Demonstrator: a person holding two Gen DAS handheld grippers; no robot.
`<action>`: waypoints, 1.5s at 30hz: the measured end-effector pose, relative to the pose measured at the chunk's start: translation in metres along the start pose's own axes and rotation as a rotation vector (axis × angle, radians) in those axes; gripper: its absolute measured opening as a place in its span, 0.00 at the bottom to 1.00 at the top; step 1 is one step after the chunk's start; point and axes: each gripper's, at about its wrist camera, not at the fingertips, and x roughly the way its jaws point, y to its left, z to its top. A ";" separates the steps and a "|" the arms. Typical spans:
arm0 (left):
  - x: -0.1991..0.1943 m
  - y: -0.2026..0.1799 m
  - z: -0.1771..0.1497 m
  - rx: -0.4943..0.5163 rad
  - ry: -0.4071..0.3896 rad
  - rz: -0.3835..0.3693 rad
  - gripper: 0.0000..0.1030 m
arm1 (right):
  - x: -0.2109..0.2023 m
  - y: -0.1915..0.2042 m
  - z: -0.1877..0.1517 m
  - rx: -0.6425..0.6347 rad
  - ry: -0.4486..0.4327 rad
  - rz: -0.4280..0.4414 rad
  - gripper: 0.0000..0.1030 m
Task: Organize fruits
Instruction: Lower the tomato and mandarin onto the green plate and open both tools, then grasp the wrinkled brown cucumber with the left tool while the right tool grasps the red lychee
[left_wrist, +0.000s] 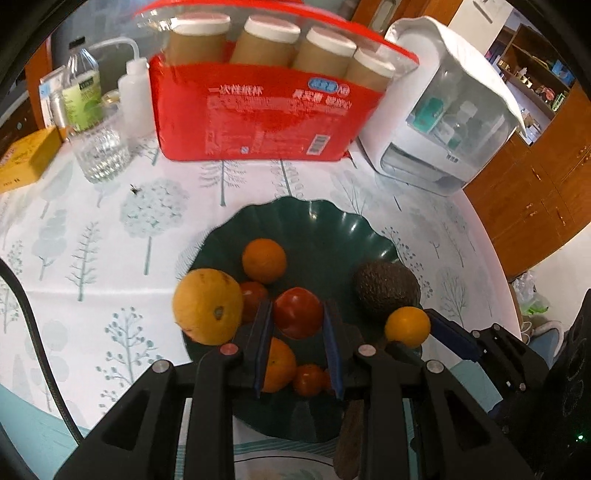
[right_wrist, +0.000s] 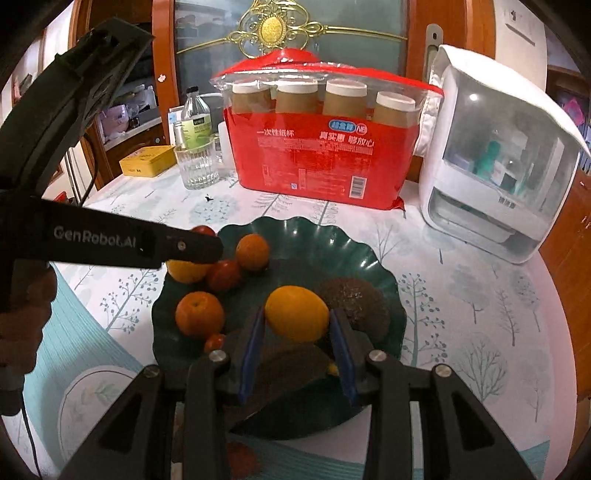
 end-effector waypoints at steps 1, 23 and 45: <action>0.003 0.000 0.000 -0.002 0.009 -0.004 0.24 | 0.001 0.000 0.000 0.004 0.002 0.001 0.36; -0.025 -0.012 -0.018 0.008 0.021 -0.011 0.50 | -0.035 -0.007 -0.017 0.035 -0.018 -0.020 0.47; -0.017 -0.034 -0.066 0.038 0.180 -0.083 0.60 | -0.056 0.024 -0.098 0.099 0.039 0.012 0.56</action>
